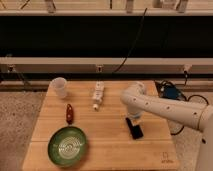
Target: Push the eraser across the table
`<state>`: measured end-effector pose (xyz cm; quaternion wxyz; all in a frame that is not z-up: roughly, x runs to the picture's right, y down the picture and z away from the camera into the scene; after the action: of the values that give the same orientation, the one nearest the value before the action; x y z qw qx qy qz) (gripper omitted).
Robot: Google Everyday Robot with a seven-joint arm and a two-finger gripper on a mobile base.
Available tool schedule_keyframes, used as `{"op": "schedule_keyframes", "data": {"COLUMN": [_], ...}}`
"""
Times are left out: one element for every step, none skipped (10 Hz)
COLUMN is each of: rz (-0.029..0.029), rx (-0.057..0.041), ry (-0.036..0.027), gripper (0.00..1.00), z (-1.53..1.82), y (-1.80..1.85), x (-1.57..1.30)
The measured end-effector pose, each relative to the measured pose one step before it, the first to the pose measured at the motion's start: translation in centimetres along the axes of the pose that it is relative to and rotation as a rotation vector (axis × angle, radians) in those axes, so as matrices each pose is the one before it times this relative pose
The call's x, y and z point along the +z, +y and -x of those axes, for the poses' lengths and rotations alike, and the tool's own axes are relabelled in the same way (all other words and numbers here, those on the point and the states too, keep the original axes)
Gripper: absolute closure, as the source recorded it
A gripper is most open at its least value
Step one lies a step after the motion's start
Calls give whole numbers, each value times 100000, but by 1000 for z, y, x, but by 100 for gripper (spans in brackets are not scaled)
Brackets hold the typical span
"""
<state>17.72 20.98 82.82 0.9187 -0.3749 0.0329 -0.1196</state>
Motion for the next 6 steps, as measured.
{"op": "schedule_keyframes", "data": {"rz": [72,22,198,-162,-37,235], "rx": [73,165,470,-415,-116,133], "ry": [-5,-135,-434,136,-71,-27], "gripper": [100,100,100,100,100,100], "z": [-24,-22,-57,36,35,-55], "y": [11,-13,-29,71,29,82], "x": [-7,47,270,-77,-108,-109]}}
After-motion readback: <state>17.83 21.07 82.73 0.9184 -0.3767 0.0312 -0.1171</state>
